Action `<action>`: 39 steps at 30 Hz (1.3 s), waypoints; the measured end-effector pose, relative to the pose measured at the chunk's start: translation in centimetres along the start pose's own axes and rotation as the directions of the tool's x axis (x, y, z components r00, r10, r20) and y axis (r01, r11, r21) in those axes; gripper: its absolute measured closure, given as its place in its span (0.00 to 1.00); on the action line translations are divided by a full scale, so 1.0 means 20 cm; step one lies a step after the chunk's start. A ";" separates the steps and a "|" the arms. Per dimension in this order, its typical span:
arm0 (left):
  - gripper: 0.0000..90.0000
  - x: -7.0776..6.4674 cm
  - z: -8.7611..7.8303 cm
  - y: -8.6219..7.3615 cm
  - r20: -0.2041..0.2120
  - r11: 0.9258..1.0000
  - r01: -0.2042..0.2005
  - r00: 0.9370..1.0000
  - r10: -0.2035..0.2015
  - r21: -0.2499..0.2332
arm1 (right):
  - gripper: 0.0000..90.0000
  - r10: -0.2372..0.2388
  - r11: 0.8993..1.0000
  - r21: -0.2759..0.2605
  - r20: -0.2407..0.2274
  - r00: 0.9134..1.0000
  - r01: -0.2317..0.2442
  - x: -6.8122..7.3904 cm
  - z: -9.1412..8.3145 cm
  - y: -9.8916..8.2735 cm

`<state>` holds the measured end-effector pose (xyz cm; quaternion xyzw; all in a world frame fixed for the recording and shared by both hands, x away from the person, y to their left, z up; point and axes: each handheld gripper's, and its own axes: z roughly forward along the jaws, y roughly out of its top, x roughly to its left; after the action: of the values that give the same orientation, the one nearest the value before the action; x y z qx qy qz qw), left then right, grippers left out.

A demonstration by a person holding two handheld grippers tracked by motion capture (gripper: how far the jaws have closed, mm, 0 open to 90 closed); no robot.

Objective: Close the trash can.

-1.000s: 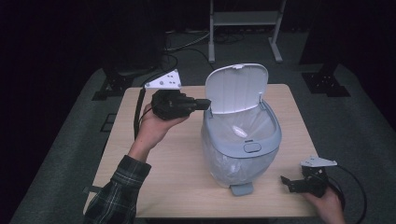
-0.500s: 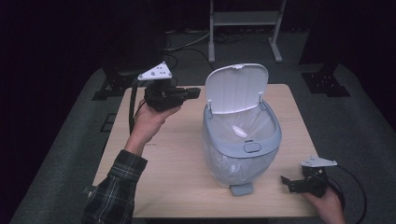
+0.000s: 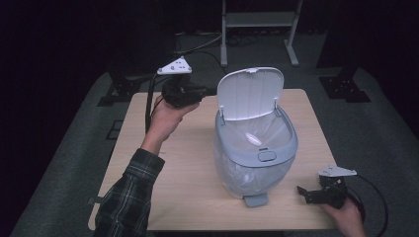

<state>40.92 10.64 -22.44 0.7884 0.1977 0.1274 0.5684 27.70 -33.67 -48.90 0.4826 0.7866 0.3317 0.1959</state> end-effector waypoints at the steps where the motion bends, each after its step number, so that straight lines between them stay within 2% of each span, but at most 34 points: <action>1: 0.99 0.00 0.01 0.00 0.007 1.000 0.003 1.000 -0.003 -0.006 | 0.00 0.000 1.000 0.000 0.000 1.000 0.000 0.00 0.00 0.00; 6: 1.00 -0.01 0.04 0.01 0.028 1.000 0.002 1.000 -0.001 -0.020 | 0.00 0.000 1.000 0.000 0.000 1.000 0.000 0.00 0.00 0.00; 14: 1.00 -0.03 0.03 0.01 0.078 1.000 -0.010 0.997 0.011 -0.023 | 0.00 0.000 1.000 0.000 0.000 1.000 0.000 0.00 0.00 0.00; 22: 1.00 -0.08 0.01 0.01 0.138 0.999 -0.035 0.990 0.037 -0.019 | 0.00 0.000 1.000 0.000 0.000 1.000 0.000 0.00 0.00 0.00; 27: 1.00 -0.11 0.01 0.00 0.172 0.998 -0.061 0.983 0.061 -0.003 | 0.00 0.000 1.000 0.000 0.001 1.000 0.000 0.00 0.00 0.00; 33: 1.00 -0.15 0.00 0.00 0.190 0.998 -0.068 0.979 0.068 -0.004 | 0.00 -0.002 1.000 -0.002 0.002 1.000 0.002 0.00 0.00 0.00; 39: 1.00 -0.19 0.01 -0.01 0.221 0.997 -0.080 0.972 0.076 0.009 | 0.00 -0.004 1.000 -0.001 0.001 1.000 0.004 0.00 0.00 0.00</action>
<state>37.68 8.81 -22.55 0.8099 0.1033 0.0598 0.5744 27.71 -33.69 -48.91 0.4812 0.7873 0.3316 0.1969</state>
